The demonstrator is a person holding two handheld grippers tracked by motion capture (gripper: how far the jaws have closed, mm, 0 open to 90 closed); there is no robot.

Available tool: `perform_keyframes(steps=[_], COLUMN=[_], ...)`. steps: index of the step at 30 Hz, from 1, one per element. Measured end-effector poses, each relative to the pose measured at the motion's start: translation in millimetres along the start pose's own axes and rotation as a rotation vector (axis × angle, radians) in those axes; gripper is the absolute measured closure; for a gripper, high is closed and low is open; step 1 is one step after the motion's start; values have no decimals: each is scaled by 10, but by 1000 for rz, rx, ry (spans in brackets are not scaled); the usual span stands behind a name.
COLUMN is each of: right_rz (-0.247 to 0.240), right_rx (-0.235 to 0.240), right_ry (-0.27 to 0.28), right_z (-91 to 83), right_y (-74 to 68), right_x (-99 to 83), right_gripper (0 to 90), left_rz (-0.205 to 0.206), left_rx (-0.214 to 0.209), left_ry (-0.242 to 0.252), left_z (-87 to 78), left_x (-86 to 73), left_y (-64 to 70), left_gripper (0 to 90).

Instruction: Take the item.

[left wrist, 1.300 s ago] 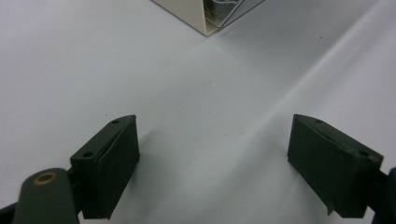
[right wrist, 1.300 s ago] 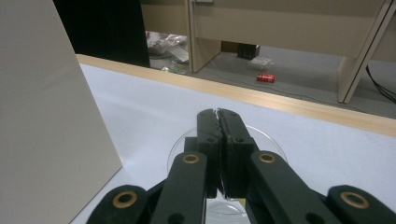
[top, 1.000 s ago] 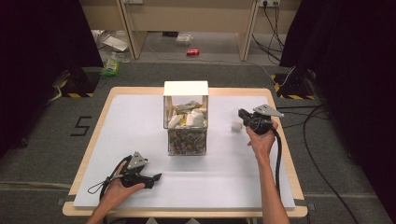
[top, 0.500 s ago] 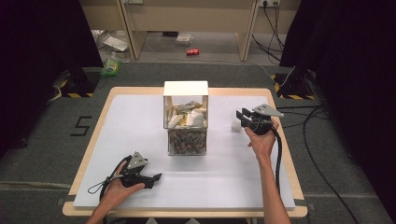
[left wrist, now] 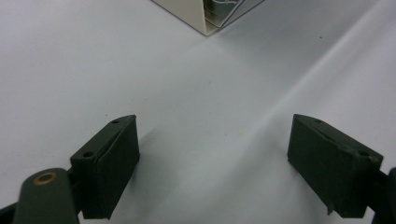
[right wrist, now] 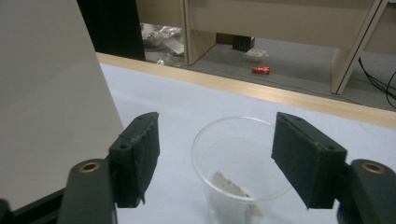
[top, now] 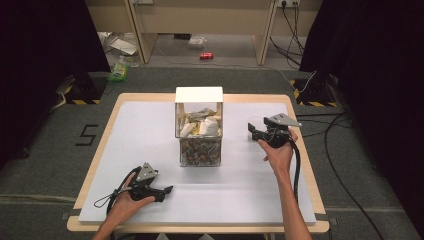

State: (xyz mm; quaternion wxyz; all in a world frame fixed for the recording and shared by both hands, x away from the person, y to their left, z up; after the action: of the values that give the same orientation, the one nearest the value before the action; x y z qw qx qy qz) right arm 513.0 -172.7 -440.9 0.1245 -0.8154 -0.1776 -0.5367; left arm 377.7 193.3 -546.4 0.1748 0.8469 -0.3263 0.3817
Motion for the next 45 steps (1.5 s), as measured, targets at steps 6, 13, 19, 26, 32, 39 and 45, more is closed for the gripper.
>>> perform_keyframes(steps=[6,13,19,26,32,39,45], right_rz=[2,-7,-10,-3,-10,-23,-26], right_rx=[-6,-4,-14,-20,-22,-14,-11], right_ry=[-9,-23,-22,-19,-25,-32,-41], right_z=[-63,-135,-199,-266,-295,-332,-367], right_y=[-39,-79,-80,-67,-96,-146,-176], right_x=[-27,-57,-60,-53,-66,-95,-140], right_gripper=[235,202,188,182,182,183,183], left_rz=[0,-1,-1,-1,-1,-1,-1], left_rx=[-1,-1,-1,-1,-1,-1,-1], left_ry=[0,-1,0,0,0,0,0], left_z=[0,-1,-1,-1,-1,-1,-1], left_x=[0,0,0,0,0,0,0], left_y=[0,0,-1,0,0,0,0], left_gripper=[157,157,157,157,157,157,158])
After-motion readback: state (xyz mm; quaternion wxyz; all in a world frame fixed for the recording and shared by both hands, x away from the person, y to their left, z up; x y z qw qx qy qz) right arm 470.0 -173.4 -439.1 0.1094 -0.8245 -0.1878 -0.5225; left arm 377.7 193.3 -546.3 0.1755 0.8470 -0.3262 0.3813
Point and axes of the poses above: each handheld gripper's, and its own axes: z roughly forward along the jaws, x roughly out of its top, y roughly to its right, the point moved 6 cm from there along z, roughly forward along the jaws, and after that the axes turned 2 degrees about -x, right-handed, at the moved point
